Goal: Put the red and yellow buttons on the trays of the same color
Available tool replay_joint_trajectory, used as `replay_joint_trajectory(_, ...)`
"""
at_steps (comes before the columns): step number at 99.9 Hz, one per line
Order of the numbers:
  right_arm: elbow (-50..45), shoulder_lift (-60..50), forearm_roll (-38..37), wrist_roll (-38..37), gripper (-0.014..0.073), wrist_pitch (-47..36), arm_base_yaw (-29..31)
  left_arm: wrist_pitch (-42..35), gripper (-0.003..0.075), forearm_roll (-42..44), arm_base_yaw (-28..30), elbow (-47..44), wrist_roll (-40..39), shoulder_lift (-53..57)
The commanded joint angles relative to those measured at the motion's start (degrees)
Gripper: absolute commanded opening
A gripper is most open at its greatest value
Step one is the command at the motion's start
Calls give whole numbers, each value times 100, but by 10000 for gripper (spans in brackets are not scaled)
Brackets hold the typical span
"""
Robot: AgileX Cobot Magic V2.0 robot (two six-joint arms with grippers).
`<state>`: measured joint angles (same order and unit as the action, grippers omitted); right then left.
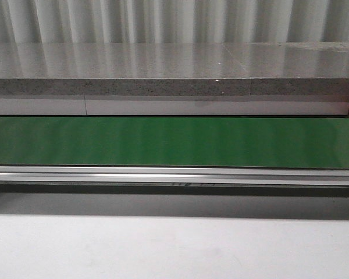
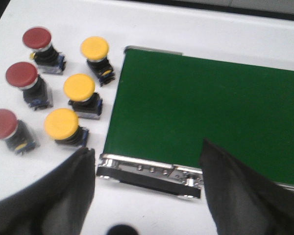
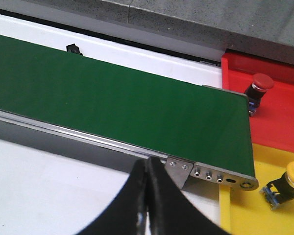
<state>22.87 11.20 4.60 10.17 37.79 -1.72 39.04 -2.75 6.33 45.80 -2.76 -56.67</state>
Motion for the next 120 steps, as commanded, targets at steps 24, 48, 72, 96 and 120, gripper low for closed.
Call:
replay_joint_trajectory(24,131,47,-21,2,-66,-402,-22,1222,455,-10,829,1357,-38,-1882)
replay_joint_trajectory(48,131,47,-21,2,-66,-402,-22,1697,455,121,882,2100,59,-3077)
replay_joint_trajectory(72,131,47,-21,2,-66,-402,-22,1873,455,275,893,2569,42,-3682)
replay_joint_trajectory(96,131,47,-21,2,-66,-408,-22,1974,455,314,1173,2751,-116,-3823)
replay_joint_trajectory(120,131,47,-21,2,-66,-408,-22,1814,455,275,1234,2761,-116,-4264)
